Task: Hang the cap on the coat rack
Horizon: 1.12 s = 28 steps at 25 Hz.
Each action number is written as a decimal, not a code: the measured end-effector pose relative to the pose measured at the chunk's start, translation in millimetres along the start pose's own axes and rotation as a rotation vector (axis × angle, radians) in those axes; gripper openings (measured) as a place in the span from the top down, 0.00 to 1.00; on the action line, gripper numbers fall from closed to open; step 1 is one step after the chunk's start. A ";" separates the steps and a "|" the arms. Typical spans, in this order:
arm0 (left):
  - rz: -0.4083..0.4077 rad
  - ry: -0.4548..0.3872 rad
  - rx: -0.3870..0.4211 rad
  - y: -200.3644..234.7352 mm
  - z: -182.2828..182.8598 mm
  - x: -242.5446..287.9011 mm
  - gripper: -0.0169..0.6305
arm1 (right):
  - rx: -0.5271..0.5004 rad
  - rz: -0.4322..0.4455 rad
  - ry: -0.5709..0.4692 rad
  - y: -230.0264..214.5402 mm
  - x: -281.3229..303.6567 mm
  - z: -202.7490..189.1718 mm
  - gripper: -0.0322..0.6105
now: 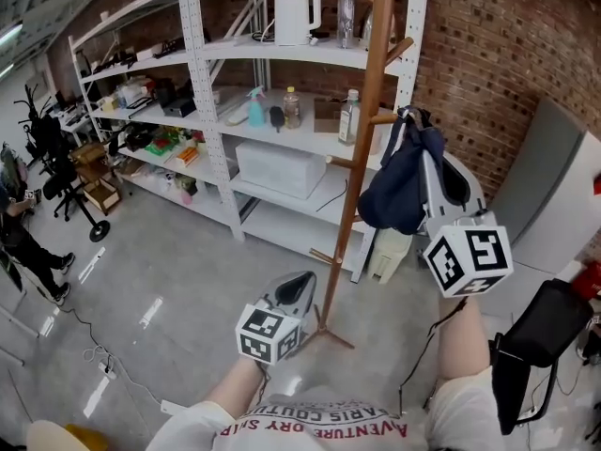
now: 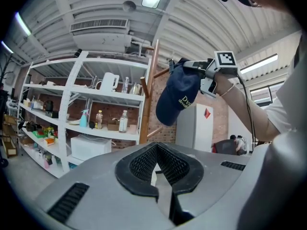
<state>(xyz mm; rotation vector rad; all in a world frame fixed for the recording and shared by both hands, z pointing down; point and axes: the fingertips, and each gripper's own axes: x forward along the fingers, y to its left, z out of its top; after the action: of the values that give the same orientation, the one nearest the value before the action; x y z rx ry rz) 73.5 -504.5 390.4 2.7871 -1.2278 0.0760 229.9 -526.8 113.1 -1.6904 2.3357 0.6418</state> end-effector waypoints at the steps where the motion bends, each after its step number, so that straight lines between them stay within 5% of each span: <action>1: 0.001 0.001 0.001 0.8 1.1 0.3 0.96 | 0.005 -0.001 0.007 -1.4 3.9 -2.5 0.92; 15: -0.009 0.048 -0.011 -1.5 -13.5 11.8 0.96 | 0.102 0.013 0.108 -4.1 31.8 -61.2 0.92; 28: 0.011 0.066 -0.070 11.7 -37.2 12.1 0.96 | 0.082 0.025 0.152 17.4 42.6 -100.4 0.92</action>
<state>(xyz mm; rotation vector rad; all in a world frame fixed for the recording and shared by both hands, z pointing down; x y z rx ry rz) 72.7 -517.3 429.2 2.6958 -1.2070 0.1230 209.3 -603.8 189.6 -1.7321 2.4523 0.4296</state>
